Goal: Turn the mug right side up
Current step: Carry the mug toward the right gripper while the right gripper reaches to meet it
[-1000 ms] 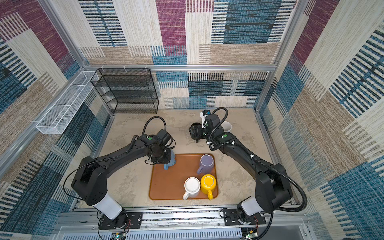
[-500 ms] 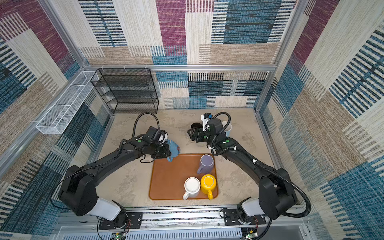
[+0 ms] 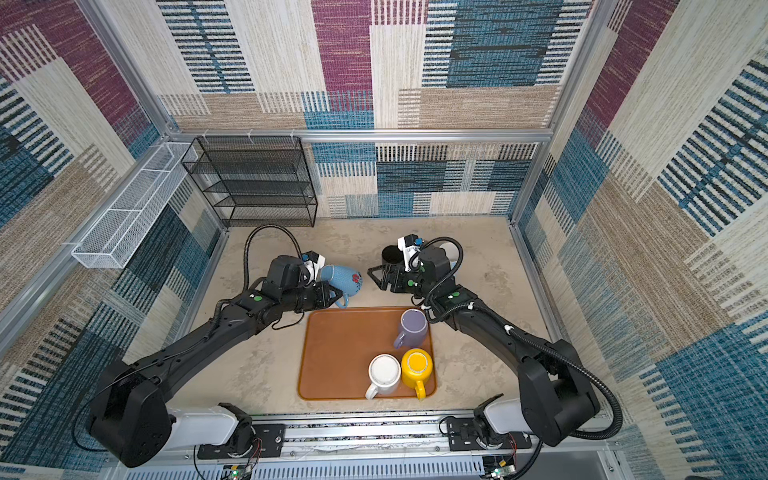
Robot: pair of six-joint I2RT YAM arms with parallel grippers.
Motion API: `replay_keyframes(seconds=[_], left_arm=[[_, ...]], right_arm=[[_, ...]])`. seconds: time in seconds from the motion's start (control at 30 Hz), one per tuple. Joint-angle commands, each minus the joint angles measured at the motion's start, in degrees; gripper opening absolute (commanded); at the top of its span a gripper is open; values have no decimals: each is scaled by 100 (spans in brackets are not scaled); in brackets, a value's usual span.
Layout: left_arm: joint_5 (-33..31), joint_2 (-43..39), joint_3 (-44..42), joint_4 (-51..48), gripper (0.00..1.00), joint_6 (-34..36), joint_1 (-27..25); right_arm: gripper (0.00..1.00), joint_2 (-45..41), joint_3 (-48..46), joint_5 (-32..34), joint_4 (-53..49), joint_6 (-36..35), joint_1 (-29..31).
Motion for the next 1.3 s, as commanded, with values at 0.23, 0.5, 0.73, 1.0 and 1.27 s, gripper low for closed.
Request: replay_keyframes(seconds=[0.23,0.5,0.73,1.0,1.27], left_arm=[[625,-400,-429,2085,0,-458,153],[1310,-319,-651,3415,0,-890,171],[1825,-245,-864,4428,0,-1233,163],[2347,-10,-916,5426,0,-1634,158],[2688,288,-938,6164,0,-2015,136]], right_arm=[[76,-69,-261,-855,901,230,20],[68,-82,-563,-1262,1593,602,73],[66,35,-664,-1574,2365,1050,131],[61,128,-715,-1739,3015,1445,166],[56,181,-770,-1889,3668,1908,160]])
